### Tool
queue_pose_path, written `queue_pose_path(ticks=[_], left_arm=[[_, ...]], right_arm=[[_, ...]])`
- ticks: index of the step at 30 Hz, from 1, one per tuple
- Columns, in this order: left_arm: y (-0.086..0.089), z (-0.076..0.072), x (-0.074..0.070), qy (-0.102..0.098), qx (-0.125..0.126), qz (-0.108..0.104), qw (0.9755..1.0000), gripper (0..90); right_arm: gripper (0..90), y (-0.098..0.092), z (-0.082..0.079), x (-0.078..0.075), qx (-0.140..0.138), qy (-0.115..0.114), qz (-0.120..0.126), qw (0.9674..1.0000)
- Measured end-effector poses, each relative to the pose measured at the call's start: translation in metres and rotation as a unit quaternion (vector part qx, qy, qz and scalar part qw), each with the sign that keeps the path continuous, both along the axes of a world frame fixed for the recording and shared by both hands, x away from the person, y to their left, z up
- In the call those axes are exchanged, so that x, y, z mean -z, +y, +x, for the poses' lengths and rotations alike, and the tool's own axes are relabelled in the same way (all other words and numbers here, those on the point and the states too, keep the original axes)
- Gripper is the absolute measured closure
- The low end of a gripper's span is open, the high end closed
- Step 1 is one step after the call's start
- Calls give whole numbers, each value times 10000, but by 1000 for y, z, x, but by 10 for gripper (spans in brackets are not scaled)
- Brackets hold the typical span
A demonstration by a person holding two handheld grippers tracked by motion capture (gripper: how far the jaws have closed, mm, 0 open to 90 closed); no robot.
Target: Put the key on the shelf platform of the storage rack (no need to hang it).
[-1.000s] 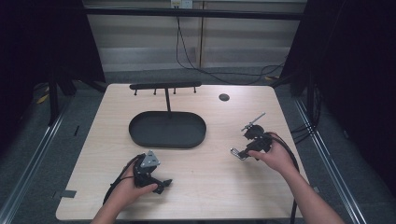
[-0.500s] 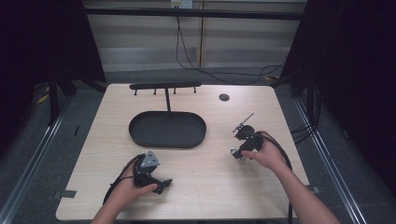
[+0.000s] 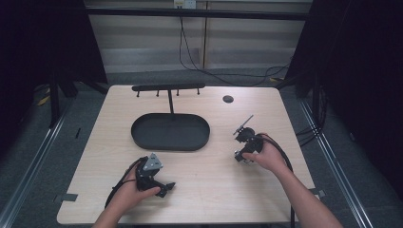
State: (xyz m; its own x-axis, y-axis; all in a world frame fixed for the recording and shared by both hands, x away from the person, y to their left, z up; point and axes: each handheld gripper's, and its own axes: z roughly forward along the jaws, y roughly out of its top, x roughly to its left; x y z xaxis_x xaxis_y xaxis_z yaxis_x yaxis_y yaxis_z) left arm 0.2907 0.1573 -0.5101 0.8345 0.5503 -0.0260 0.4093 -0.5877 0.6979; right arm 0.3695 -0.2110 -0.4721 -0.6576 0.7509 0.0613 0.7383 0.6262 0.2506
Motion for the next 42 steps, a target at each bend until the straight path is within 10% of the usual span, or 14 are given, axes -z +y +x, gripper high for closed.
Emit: queue_pose_path(ticks=[18, 42], left_arm=[[0, 0, 0, -6, 3, 6, 10000, 0], [0, 0, 0, -6, 1, 5, 10000, 0]], right_arm=[[733, 5, 7, -3, 143, 564, -180, 9981], [733, 0, 5, -24, -6, 382, -128, 9992]])
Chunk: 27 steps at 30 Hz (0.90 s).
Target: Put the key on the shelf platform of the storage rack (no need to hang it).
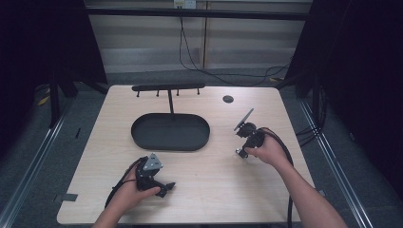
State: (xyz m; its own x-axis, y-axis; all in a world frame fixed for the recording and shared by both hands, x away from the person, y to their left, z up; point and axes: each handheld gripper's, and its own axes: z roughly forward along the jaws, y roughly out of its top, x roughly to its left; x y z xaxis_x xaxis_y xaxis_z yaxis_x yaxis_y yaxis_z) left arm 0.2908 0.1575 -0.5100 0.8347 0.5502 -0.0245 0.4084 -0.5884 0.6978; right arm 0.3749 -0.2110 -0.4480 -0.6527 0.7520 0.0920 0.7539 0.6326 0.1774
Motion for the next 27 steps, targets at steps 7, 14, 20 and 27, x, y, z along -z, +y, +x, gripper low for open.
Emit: queue_pose_path(ticks=[7, 14, 20, 27], left_arm=[[0, 0, 0, 2, 1, 0, 10000, 0], [0, 0, 0, -1, 1, 2, 10000, 0], [0, 0, 0, 8, 0, -7, 10000, 0], [0, 0, 0, 0, 1, 1, 10000, 0]], right_arm=[[734, 3, 1, -10, -48, -19, -42, 10000], [733, 4, 3, -19, -47, -46, -16, 10000], [733, 7, 5, -25, -106, -43, -18, 9999], [733, 15, 6, -33, -138, -67, -15, 9999]])
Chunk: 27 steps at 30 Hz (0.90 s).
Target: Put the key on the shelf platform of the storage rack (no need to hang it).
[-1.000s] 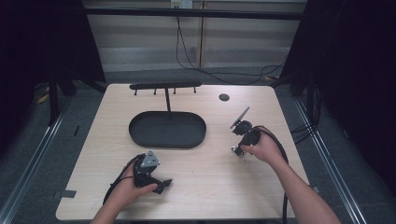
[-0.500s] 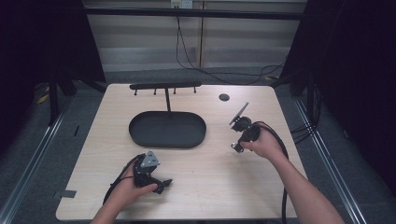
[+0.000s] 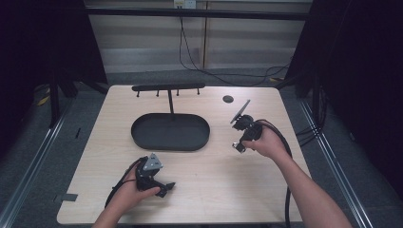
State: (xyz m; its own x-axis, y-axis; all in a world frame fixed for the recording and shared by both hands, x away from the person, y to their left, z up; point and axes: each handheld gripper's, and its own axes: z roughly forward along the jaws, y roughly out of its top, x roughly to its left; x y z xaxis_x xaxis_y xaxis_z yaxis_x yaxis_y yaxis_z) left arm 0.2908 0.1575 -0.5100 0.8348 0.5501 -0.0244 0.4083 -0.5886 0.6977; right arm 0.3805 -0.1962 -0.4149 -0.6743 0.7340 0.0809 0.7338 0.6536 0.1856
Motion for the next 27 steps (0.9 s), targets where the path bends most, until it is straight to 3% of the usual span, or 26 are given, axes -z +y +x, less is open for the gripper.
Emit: queue_pose_path(ticks=[27], left_arm=[[0, 0, 0, -27, -22, -21, 10000, 0]], right_arm=[[733, 24, 4, -30, -253, -172, -64, 9995]])
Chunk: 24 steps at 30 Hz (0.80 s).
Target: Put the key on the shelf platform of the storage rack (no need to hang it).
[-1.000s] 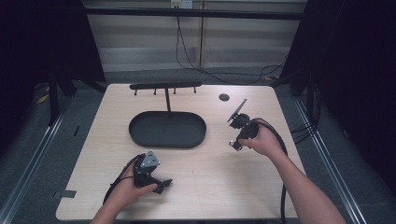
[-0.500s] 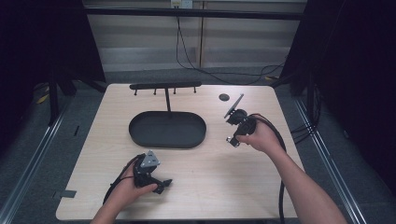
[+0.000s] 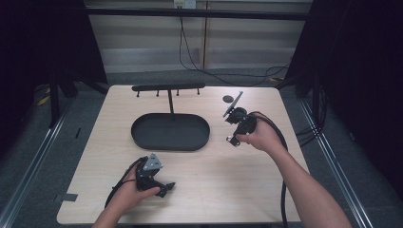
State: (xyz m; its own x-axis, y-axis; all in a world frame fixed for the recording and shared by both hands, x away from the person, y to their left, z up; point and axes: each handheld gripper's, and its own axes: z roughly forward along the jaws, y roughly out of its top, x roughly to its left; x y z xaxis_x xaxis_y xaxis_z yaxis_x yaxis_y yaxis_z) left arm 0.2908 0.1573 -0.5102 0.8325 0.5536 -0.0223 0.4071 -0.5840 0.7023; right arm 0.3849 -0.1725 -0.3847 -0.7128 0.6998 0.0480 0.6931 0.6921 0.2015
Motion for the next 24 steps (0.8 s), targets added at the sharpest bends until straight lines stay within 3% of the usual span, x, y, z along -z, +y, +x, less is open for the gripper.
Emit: queue_pose_path(ticks=[24], left_arm=[[0, 0, 0, 31, -2, -18, 10000, 0]], right_arm=[[733, 20, 13, -12, -209, -31, -105, 9997]])
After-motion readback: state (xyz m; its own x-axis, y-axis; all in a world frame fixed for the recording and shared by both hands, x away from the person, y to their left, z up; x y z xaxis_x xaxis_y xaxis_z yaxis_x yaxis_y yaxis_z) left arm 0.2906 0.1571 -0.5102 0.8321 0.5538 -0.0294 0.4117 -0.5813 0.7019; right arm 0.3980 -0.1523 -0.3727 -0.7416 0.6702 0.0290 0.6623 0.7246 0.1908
